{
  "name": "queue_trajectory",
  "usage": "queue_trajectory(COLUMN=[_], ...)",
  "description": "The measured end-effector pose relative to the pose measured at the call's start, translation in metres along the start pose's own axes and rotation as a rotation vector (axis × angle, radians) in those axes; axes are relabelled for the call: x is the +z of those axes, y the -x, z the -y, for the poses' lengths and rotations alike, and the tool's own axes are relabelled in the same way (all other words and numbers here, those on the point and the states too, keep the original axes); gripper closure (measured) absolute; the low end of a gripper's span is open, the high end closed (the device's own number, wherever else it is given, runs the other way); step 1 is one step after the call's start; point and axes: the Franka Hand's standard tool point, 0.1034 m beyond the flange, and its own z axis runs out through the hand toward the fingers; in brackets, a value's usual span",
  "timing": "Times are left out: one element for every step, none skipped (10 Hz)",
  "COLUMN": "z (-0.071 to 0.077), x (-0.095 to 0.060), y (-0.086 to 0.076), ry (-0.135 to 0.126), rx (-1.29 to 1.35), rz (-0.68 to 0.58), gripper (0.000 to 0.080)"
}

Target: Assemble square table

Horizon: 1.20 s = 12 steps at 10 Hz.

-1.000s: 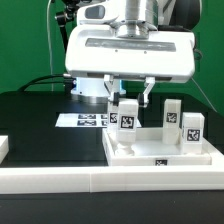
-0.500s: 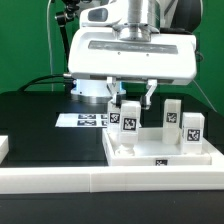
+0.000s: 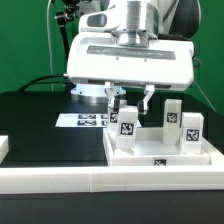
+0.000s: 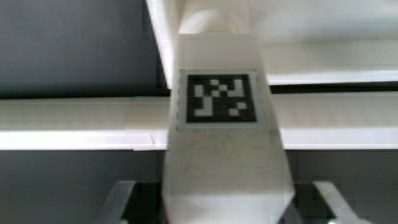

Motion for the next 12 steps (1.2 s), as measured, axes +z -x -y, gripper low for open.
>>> queue_trajectory(z=[-0.001, -0.002, -0.002, -0.001, -0.001, -0.001, -0.001, 0.002, 0.001, 0.001, -0.002, -0.018], x=[0.001, 0.001, 0.002, 0.003, 0.003, 0.004, 0.004, 0.004, 0.005, 0.005, 0.004, 0.006], y=[-0.001, -0.002, -0.003, -0.004, -0.005, -0.006, -0.006, -0.009, -0.008, -0.008, -0.009, -0.007], ry=[0.003, 0.007, 0.012, 0.020, 0.027, 0.027, 0.026, 0.021, 0.022, 0.022, 0.025, 0.034], rx=[-0.001, -0.003, -0.005, -0.013, -0.019, -0.019, -0.018, -0.017, -0.017, -0.017, -0.025, -0.039], rz=[-0.011, -0.023, -0.041, -0.081, -0.110, -0.111, -0.109, -0.096, -0.098, -0.098, -0.103, -0.110], gripper=[0.0511, 0.0511, 0.0511, 0.0511, 0.0511, 0.0509, 0.0509, 0.0509, 0.0509, 0.0509, 0.0509, 0.0509])
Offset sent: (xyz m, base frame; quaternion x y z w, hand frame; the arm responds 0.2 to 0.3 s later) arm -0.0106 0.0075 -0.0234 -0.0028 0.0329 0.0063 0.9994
